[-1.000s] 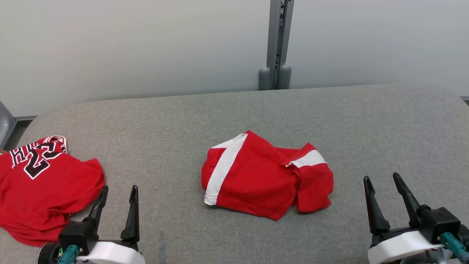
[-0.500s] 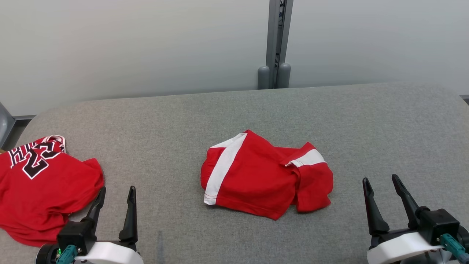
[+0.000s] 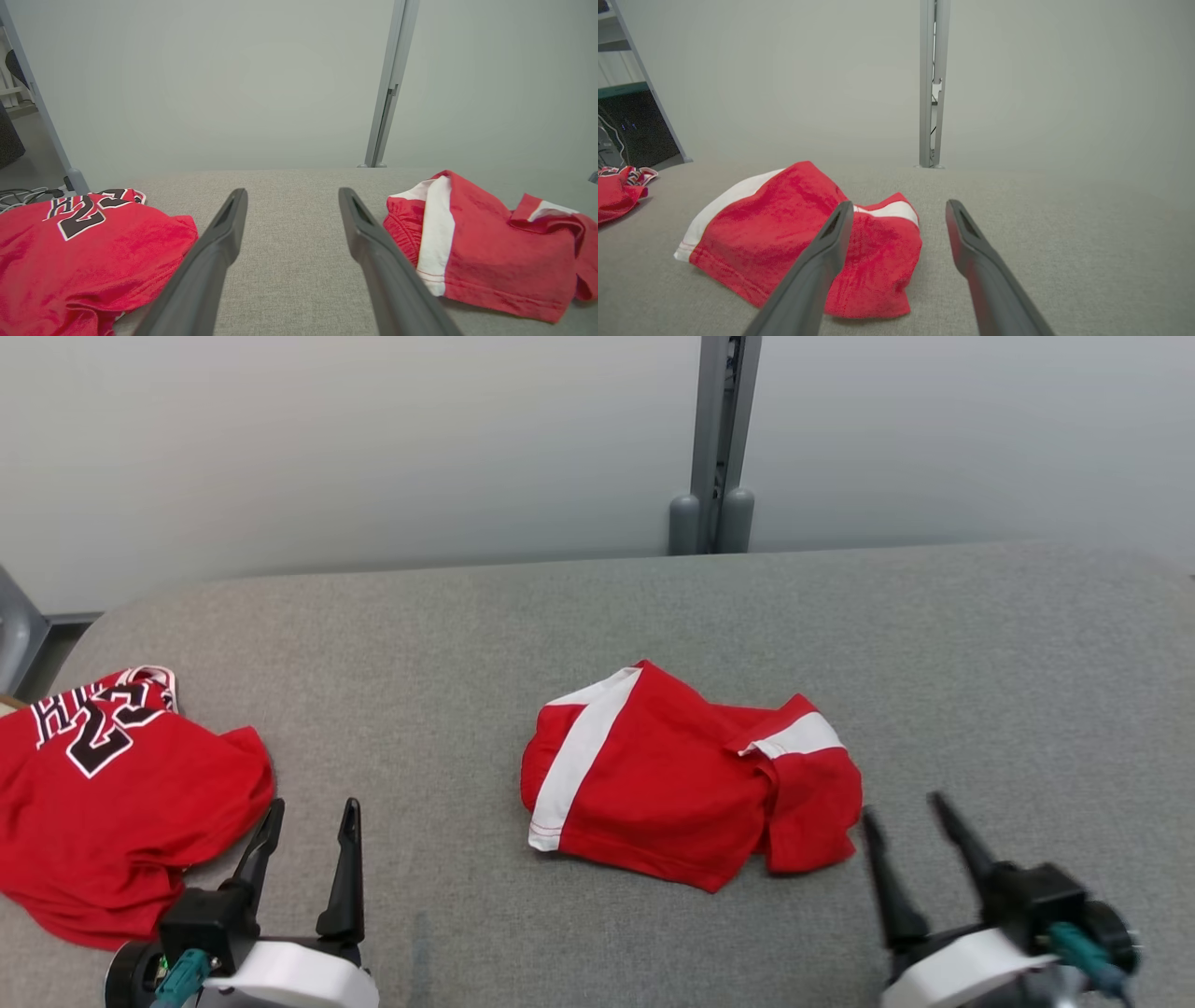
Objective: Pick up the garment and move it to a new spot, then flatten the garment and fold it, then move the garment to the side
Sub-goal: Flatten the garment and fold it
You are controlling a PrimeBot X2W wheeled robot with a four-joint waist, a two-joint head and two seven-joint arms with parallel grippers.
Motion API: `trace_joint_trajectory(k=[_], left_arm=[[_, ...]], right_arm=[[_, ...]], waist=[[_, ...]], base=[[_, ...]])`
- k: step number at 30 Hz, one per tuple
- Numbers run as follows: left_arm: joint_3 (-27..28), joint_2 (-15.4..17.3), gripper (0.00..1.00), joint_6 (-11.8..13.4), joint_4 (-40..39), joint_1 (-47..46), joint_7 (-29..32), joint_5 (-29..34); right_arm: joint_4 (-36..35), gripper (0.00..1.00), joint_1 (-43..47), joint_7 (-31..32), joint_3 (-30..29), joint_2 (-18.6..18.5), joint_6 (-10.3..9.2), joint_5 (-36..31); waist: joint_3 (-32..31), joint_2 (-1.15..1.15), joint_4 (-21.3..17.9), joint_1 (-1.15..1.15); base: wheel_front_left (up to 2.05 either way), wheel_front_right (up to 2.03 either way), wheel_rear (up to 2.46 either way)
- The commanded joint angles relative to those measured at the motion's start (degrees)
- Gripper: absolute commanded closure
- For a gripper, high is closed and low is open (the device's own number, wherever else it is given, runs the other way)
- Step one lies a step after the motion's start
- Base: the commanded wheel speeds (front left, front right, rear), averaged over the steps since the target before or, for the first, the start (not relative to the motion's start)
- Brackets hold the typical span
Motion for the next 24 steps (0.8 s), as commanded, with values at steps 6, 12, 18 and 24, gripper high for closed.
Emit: trace_joint_trajectory(k=[6,12,18,24], left_arm=[[-1.3,-0.6,0.0,-0.7,-0.5,-4.2,-0.4,0.3],[-1.7,-1.6,0.0,-1.5,0.7,-7.8,-0.8,0.6],[-1.7,-2.4,0.0,-2.1,1.7,-10.0,-1.0,1.3],[-0.9,-3.0,0.0,-2.4,2.1,-10.8,-1.1,1.7]], right_arm=[[6.3,0.0,-4.7,5.7,11.1,-0.2,0.01,-1.2],[13.4,0.0,-10.2,6.6,16.8,-0.3,0.01,-3.0],[21.4,0.0,-14.6,7.4,19.3,-0.3,0.01,-5.6],[27.1,1.0,-15.6,7.8,19.8,-0.4,0.01,-5.5]], waist=[[4.6,0.0,3.0,0.0],[8.6,0.0,6.0,0.0],[11.0,0.0,7.9,0.0],[11.6,0.0,8.4,0.0]], base=[[0.0,0.0,0.0],[0.0,0.0,0.0],[0.0,0.0,0.0],[0.0,0.0,0.0]])
